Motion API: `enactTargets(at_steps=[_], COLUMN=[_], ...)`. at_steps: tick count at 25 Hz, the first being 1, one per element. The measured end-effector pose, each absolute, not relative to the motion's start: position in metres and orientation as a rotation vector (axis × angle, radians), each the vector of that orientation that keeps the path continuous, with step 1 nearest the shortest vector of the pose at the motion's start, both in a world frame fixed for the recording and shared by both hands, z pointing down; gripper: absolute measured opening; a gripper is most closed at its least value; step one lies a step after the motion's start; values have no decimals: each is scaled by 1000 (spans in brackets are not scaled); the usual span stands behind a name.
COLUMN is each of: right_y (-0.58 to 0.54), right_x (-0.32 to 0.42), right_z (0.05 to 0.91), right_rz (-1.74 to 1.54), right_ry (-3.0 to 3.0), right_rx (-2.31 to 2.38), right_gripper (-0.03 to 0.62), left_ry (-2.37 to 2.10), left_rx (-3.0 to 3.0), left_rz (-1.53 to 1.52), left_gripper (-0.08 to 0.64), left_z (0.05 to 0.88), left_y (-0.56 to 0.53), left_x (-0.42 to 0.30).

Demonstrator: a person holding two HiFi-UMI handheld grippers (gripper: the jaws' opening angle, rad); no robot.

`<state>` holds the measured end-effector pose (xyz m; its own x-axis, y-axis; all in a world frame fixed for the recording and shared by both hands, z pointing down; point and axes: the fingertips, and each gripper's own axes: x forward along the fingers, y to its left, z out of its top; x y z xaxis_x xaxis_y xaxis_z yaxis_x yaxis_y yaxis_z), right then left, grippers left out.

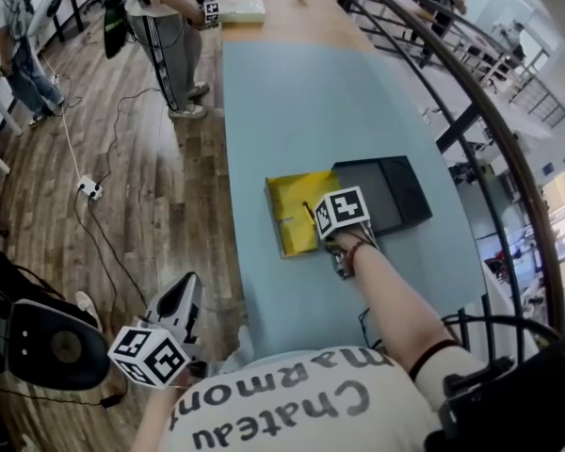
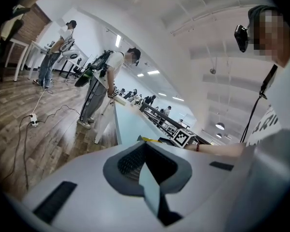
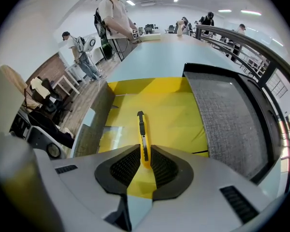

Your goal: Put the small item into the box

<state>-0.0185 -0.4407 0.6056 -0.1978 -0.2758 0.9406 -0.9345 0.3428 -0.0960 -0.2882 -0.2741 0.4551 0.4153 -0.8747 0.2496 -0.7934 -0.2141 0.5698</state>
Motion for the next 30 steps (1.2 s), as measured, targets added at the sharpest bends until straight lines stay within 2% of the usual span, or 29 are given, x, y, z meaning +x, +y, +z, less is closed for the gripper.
enactTargets(at_steps=[8, 13, 20, 30], right_y=[-445, -434, -376, -266], right_x=[-38, -23, 51, 177], right_z=[540, 491, 419, 408], right_rz=[831, 818, 678, 527], right_ry=[-2124, -2366, -2535, -2559], right_rx=[1199, 1225, 1268, 1244], right_gripper=[67, 61, 61, 60], left_ry=[-1457, -1503, -1520, -1525], left_rx=[2074, 2094, 2163, 2194], left_rz=[-152, -163, -196, -224], left_gripper=[3, 3, 3, 3], left_z=[431, 425, 386, 378], left_y=[-253, -239, -206, -125], left_x=[-269, -248, -179, -57])
